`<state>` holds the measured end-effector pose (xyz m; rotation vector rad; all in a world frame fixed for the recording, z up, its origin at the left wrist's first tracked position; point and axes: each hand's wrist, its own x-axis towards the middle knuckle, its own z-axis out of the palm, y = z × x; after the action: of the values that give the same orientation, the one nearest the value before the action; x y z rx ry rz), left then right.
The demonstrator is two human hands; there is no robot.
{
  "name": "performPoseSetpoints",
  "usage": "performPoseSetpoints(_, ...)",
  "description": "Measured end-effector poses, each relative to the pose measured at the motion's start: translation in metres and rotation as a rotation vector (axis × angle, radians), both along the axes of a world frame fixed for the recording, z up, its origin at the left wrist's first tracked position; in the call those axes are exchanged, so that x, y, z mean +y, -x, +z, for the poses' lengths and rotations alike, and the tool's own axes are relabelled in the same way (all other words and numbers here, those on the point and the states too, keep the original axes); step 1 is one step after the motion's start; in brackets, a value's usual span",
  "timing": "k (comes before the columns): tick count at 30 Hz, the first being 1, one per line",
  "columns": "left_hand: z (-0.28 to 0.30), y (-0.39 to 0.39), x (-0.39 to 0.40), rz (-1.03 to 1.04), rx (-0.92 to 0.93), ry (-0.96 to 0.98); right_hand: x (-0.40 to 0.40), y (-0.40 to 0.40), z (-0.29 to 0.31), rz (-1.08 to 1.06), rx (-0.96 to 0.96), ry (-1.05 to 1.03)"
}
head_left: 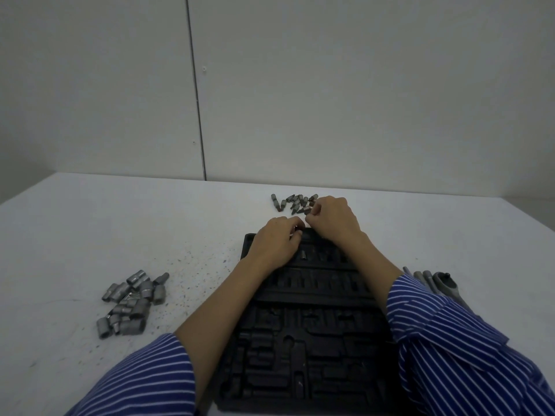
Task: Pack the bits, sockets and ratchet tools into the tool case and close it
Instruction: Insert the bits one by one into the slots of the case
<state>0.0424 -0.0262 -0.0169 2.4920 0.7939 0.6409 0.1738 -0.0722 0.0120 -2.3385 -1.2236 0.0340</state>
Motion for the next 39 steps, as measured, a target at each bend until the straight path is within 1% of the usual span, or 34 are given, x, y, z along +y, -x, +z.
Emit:
performPoseSetpoints(5, 0.003, 0.002, -0.002, 0.0, 0.002, 0.01, -0.017, 0.006, 0.007, -0.033, 0.085, -0.076)
performPoseSetpoints(10, 0.003, 0.006, -0.004, -0.006, 0.024, -0.006, -0.032, 0.012, 0.01, -0.042, 0.149, -0.11)
performPoseSetpoints(17, 0.002, 0.009, -0.01, 0.005, 0.066, -0.063, -0.05, 0.019, 0.004, -0.023, 0.129, -0.119)
performPoseSetpoints(26, -0.006, 0.009, -0.01, 0.021, 0.108, -0.082, -0.07, 0.034, -0.008, 0.014, 0.129, -0.118)
performPoseSetpoints(33, -0.009, 0.01, -0.011, 0.01, 0.129, -0.109, -0.074, 0.041, -0.018, 0.016, 0.059, -0.191)
performPoseSetpoints(39, -0.008, 0.011, -0.012, 0.005, 0.143, -0.115, -0.076, 0.044, -0.02, 0.049, -0.037, -0.151)
